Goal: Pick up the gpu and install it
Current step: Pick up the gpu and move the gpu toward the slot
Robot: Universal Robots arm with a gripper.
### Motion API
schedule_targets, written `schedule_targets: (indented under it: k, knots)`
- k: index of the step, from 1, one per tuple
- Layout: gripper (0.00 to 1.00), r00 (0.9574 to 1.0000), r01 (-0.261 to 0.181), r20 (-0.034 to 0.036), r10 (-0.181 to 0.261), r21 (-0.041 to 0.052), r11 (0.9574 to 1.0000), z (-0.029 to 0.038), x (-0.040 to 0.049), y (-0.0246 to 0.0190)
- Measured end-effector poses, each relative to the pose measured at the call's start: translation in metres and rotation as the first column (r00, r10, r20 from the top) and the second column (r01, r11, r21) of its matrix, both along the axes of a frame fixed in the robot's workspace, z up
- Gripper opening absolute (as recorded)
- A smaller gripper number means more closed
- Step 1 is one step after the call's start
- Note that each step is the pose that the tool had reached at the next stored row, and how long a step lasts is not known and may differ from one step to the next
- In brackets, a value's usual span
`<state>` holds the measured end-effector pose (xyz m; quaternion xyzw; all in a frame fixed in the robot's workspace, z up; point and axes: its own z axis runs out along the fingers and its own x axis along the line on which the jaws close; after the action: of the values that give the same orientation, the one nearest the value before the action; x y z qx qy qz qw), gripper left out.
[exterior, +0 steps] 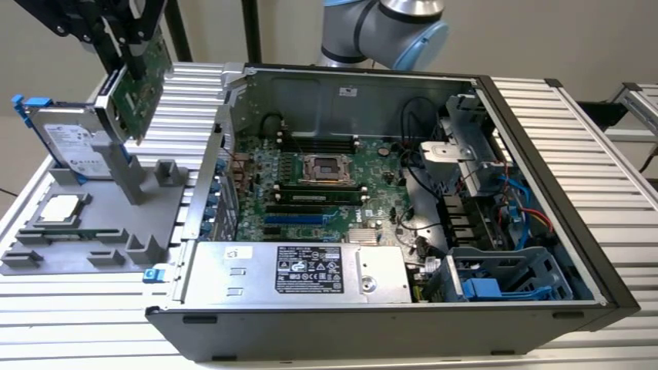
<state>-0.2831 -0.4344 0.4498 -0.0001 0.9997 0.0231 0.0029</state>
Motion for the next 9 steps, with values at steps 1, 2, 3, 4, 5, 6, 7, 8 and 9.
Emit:
schedule_targets:
  k: [1,2,3,4,5,6,7,8,9]
  knots:
    - [0.00,1.0000,0.000,0.0000,0.000,0.0000,1.0000,0.0000,0.0006,0.0000]
    - [0.00,1.0000,0.000,0.0001,0.000,0.0000,1.0000,0.0000,0.0012,0.0000]
    - [0.00,1.0000,0.000,0.0000,0.000,0.0000,1.0000,0.0000,0.0018,0.0000]
    - [0.00,1.0000,0.000,-0.0001,0.000,0.0000,1.0000,0.0000,0.0024,0.0000]
    - [0.00,1.0000,0.000,0.0000,0.000,0.0000,1.0000,0.0000,0.0030,0.0000]
    - [0.00,1.0000,0.000,0.0000,0.000,0.0000,1.0000,0.0000,0.0036,0.0000]
    - [0.00,1.0000,0.000,0.0000,0.000,0.0001,1.0000,0.0000,0.0042,0.0000]
    - [0.00,1.0000,0.000,0.0000,0.000,0.0001,1.0000,0.0000,0.0048,0.0000]
    - [0.00,1.0000,0.000,0.0000,0.000,0.0000,1.0000,0.0000,0.0053,0.0000]
